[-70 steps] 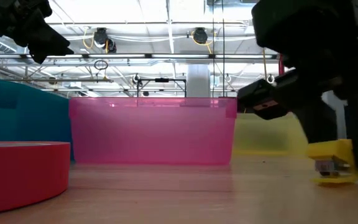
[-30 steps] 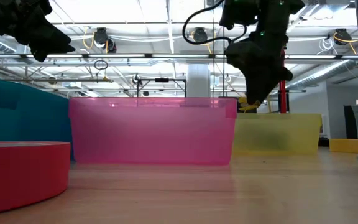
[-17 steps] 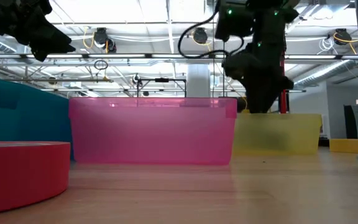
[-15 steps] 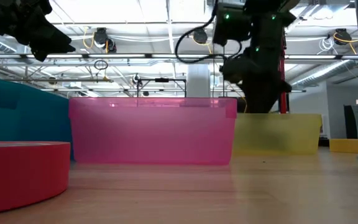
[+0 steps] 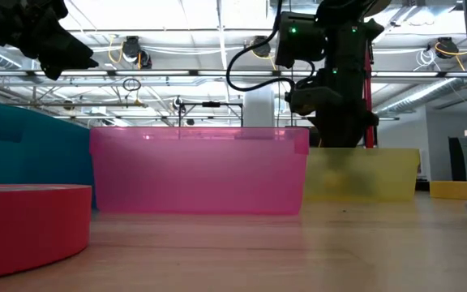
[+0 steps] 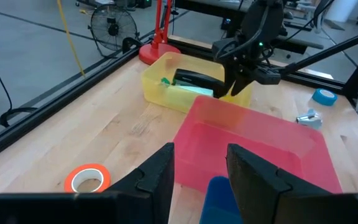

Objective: Pick and place Stapler, Stapler remover, tape
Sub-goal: Put the yellow stapler into the yellow bin, then put the blue tape into the blue bin

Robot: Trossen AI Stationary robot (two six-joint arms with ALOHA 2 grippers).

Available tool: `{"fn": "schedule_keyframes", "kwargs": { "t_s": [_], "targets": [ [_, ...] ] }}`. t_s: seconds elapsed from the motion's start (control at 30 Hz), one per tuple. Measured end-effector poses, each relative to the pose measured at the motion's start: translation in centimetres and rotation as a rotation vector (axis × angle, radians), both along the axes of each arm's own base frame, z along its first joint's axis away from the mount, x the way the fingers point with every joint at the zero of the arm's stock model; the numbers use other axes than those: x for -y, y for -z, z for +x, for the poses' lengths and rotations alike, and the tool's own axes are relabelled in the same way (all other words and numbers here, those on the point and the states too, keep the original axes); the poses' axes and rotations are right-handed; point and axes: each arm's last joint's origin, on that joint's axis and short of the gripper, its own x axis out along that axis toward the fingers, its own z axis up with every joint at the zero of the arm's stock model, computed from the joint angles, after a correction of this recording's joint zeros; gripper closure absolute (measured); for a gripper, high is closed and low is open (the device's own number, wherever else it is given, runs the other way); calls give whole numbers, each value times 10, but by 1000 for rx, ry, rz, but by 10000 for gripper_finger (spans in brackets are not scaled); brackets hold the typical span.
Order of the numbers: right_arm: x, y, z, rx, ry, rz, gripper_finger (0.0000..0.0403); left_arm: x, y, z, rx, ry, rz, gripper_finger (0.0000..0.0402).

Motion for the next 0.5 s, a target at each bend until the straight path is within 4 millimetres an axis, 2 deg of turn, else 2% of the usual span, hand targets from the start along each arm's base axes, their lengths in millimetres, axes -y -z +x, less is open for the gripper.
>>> {"fn": "schedule_keyframes", "kwargs": {
  "t_s": [0.27,0.4,0.5],
  "targets": [
    [0,-3,-2,4,-15,-3,264,0,0,0,-3,2,5,256],
    [0,-21,-9,69,46,76,270,0,0,0,-3,3,6,256],
    [-12,-42,-17,142,25,202,281,0,0,0,-3,3,7,256]
  ]
}}
